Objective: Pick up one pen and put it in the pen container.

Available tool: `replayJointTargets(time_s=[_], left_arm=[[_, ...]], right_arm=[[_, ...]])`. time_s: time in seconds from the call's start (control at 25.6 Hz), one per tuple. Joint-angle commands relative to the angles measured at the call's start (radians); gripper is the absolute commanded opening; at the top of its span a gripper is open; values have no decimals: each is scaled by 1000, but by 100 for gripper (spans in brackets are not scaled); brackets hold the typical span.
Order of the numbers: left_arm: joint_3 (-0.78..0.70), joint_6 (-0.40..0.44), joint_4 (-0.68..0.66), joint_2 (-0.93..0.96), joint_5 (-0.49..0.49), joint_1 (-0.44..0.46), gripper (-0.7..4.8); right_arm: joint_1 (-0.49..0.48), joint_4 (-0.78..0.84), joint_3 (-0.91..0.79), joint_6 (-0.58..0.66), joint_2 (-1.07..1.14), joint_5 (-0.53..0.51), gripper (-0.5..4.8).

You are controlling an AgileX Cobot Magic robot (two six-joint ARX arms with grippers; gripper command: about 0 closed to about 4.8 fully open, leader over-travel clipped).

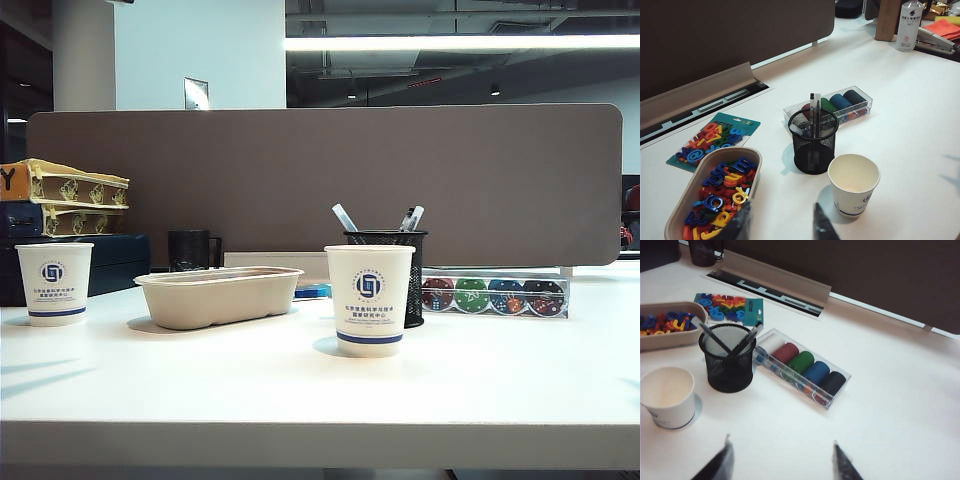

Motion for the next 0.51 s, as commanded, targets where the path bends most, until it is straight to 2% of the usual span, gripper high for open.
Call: replayJointTargets(time_s=[0.04, 0.23, 0.51], left_arm=[[-12, -3, -3, -27, -27, 0, 152], [-57, -5, -6, -92, -47, 0, 152], [-174, -49, -23, -225, -81, 0, 151]], right_arm=[[1, 9, -33, 5, -27, 0, 242], [1, -3, -68, 27, -60, 0, 242], [2, -2, -116, 27, -98, -4, 242]])
